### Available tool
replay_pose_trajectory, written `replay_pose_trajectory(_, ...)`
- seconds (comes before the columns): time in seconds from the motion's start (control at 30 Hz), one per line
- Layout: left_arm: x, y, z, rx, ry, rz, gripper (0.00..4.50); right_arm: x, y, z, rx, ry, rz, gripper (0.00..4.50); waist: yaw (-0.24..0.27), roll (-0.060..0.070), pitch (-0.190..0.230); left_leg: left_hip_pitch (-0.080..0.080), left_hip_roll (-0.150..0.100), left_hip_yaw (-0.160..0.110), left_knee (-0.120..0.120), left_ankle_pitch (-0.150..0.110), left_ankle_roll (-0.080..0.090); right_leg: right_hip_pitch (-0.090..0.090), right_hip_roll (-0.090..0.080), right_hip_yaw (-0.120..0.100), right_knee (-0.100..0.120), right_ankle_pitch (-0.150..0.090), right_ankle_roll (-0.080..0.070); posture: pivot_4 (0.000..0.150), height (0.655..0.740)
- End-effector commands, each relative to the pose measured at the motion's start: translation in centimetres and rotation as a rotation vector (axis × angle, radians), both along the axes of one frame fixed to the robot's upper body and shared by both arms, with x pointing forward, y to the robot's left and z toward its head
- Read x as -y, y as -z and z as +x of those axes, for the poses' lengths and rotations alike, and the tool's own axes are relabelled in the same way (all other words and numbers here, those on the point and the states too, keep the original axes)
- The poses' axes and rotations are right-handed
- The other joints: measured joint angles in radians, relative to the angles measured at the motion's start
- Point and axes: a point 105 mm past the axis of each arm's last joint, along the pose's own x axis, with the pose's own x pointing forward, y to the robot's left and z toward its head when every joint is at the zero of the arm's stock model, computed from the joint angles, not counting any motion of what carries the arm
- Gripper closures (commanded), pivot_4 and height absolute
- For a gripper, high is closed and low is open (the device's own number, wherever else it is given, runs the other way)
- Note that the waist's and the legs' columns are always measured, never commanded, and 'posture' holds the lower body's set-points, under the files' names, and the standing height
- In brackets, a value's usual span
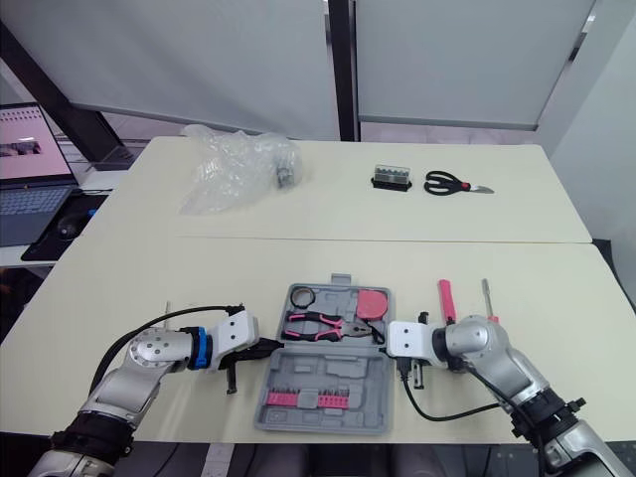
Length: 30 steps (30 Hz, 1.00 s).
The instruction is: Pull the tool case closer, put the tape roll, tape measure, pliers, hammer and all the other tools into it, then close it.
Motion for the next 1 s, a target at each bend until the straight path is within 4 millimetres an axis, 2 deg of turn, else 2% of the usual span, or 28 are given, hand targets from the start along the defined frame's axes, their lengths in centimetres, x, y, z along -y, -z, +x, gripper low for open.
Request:
replay_pose_trajectory(0.03, 1.2, 1.0, 0.4, 0.003, 0.02, 0.009, 4.46, -1.5, -0.5, 0.5, 0.039, -0.027, 0.029, 4.5, 0.0, 0.0, 0.0, 0.0, 0.0, 0.0, 0.0, 0.0, 0.0, 0.0, 0.0, 0.0, 0.0, 0.0, 0.0, 0.15, 0.74)
replay_pose_trajectory(0.4, 1.6, 1.2, 1.3, 0.014, 0.026, 0.014, 4.46, -1.8, -1.4, 1.6, 0.065, -0.016, 0.011, 4.5, 0.0, 0.0, 0.0, 0.004, 0.0, 0.0, -0.001, 0.0, 0.0, 0.004, 0.0, 0.0, 0.0, 0.0, 0.0, 0.15, 0.74)
replay_pose_trajectory(1.0, 2.6, 1.2, 0.1, -0.033, 0.071, -0.006, 4.46, -0.7, -1.0, 1.7, 0.065, 0.006, -0.008, 4.5, 0.0, 0.0, 0.0, 0.004, 0.0, 0.0, -0.001, 0.0, 0.0, 0.004, 0.0, 0.0, -0.001, 0.0, 0.0, 0.15, 0.74)
